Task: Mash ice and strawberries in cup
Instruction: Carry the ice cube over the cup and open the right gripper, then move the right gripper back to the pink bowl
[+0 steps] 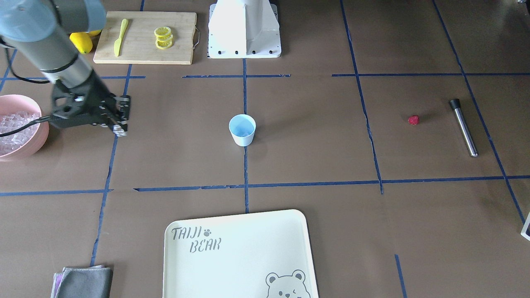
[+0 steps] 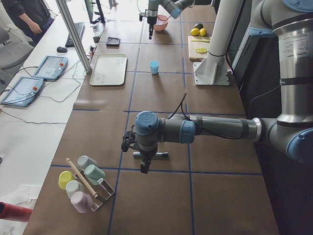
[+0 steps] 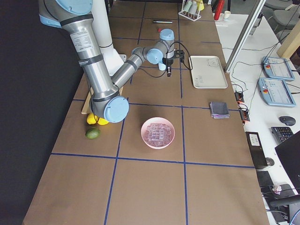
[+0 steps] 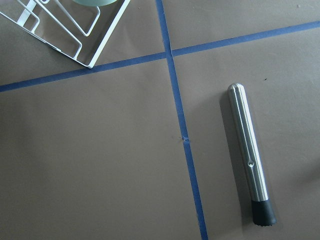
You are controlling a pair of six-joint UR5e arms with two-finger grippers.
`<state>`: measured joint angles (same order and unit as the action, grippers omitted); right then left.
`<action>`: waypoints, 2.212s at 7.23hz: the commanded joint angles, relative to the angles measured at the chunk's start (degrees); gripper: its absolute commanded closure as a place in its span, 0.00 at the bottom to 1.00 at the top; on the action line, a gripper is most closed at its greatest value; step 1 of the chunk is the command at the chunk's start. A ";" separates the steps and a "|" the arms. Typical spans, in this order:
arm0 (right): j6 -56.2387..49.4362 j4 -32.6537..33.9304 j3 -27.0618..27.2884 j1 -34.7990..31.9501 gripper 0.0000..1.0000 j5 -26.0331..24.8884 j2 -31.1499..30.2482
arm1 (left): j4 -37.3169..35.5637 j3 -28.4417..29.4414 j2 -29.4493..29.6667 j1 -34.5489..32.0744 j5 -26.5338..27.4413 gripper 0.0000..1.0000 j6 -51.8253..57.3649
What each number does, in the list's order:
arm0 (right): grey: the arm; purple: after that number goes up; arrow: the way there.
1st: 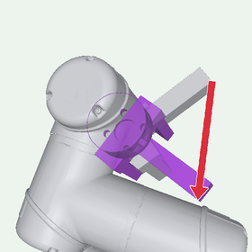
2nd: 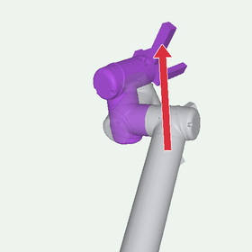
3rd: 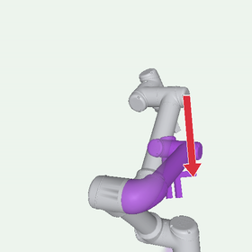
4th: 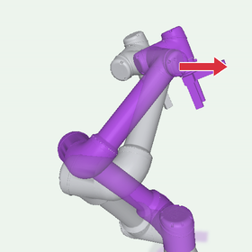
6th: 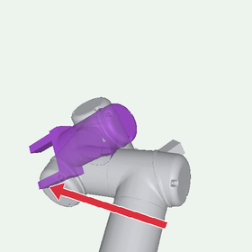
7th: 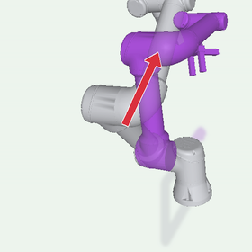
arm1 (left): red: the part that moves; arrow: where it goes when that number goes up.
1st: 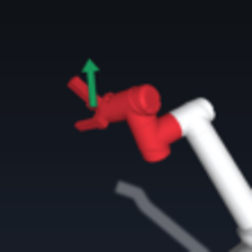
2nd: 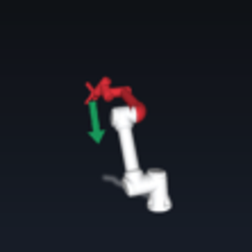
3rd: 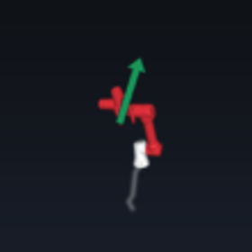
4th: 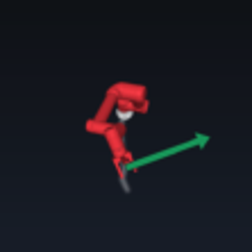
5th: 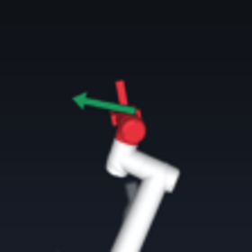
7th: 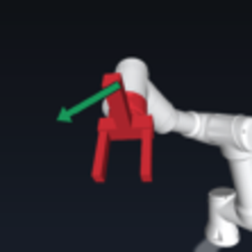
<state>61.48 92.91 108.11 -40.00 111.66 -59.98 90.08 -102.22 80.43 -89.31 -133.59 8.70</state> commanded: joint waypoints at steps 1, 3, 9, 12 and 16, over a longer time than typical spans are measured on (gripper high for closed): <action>10.65 3.51 -7.10 7.80 1.00 -7.66 12.04 | 0.00 0.00 -0.01 0.01 0.00 0.00 0.00; 15.06 3.25 -12.99 12.21 0.99 -11.63 17.41 | 0.09 0.00 -0.01 0.01 0.00 0.00 0.00; 14.64 3.16 -14.86 13.72 0.01 -14.36 17.52 | 0.18 -0.09 -0.01 0.01 0.00 0.00 0.00; 14.20 3.16 -14.60 13.63 0.01 -14.37 17.35 | 0.09 -0.79 0.08 0.01 0.00 0.00 0.00; 3.36 3.07 -7.17 5.41 0.01 -7.72 8.35 | 0.09 -0.88 0.26 0.01 0.00 0.00 0.00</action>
<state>70.64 96.07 96.67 -30.65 100.78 -46.48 90.18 -103.11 80.57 -89.30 -133.59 8.70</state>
